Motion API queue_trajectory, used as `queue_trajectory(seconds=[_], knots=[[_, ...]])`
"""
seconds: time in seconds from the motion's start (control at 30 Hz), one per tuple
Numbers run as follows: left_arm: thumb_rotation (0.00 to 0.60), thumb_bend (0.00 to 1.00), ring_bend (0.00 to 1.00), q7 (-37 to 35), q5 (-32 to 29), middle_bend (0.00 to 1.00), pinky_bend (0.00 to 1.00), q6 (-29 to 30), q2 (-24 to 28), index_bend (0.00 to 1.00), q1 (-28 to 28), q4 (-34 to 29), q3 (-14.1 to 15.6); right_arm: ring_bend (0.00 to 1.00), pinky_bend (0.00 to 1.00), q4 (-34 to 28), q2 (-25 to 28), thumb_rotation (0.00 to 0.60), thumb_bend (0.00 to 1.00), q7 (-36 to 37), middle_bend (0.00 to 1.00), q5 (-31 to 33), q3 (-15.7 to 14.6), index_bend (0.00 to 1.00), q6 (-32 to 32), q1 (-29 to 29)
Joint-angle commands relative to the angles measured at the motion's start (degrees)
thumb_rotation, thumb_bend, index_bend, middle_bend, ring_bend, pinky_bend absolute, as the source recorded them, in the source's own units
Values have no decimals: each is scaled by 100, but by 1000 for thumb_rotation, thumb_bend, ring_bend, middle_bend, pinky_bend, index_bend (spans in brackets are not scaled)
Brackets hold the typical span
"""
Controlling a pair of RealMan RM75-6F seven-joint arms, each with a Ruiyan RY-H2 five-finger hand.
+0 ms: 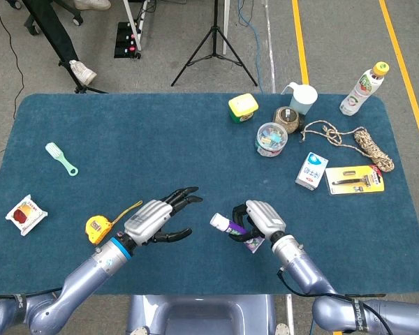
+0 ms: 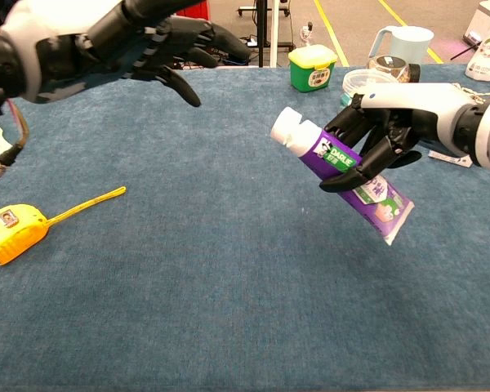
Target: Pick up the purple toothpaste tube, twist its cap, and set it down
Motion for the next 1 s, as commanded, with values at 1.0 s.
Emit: queue_trajectory(seconds=[1.0], knots=[[0, 77, 0, -815, -1830, 0, 150, -890, -774, 69, -1639, 1000, -527, 1000, 1000, -322, 16, 600, 358, 457, 911, 87, 76, 800, 203, 254]])
